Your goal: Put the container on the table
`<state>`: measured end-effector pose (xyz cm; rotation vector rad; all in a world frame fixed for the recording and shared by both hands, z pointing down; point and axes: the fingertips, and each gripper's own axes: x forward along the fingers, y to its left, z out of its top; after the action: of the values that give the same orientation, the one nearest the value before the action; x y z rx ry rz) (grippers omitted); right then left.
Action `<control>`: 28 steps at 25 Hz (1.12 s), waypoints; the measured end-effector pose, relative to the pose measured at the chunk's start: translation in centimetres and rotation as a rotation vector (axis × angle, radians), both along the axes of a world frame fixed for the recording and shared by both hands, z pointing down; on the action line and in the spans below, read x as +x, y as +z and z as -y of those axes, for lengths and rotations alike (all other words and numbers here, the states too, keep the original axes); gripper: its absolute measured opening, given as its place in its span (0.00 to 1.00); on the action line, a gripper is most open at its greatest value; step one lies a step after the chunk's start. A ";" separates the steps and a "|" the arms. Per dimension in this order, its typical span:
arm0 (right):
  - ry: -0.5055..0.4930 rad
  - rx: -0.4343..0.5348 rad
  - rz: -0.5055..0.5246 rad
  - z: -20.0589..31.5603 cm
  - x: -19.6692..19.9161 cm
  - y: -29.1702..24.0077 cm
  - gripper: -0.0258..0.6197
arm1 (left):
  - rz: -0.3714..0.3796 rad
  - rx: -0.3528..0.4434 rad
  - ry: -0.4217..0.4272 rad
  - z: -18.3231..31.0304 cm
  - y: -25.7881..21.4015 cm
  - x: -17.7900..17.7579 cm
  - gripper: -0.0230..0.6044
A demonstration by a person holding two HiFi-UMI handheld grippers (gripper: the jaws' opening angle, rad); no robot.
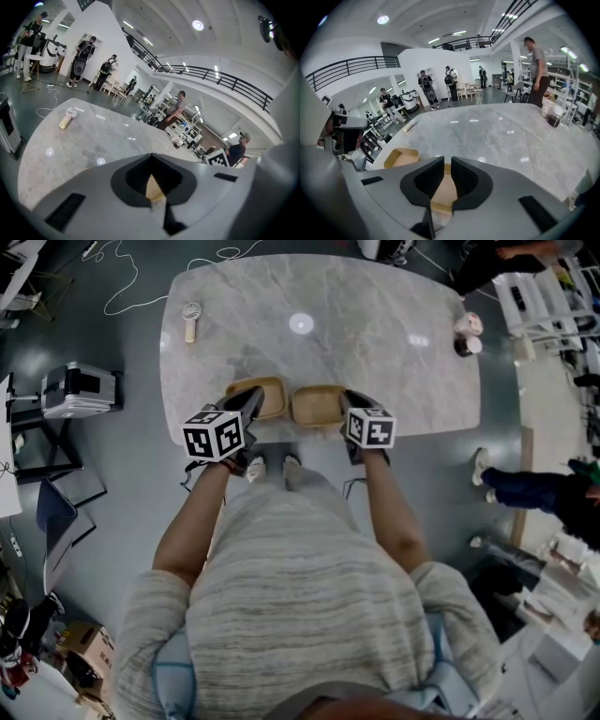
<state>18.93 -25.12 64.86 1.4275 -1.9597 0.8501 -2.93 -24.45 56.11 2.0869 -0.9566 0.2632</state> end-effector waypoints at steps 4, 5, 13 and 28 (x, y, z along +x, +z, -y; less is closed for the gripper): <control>-0.044 0.069 0.070 0.5 -2.1 -3.0 0.10 | -0.005 0.026 0.009 -0.1 -0.8 0.3 0.04; -0.052 0.087 0.085 0.5 -2.5 -3.7 0.10 | -0.008 0.033 0.011 -0.1 -1.1 0.4 0.04; -0.119 0.196 0.124 0.0 -4.8 -8.3 0.10 | -0.018 0.103 0.028 -0.3 -3.5 1.1 0.04; -0.337 0.443 0.304 -1.4 -9.8 -16.9 0.10 | -0.098 0.246 0.045 -0.6 -6.9 2.4 0.04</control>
<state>9.13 -23.67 47.95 1.1826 -2.6528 0.5194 -0.51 -23.83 49.21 2.3237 -0.9217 0.0676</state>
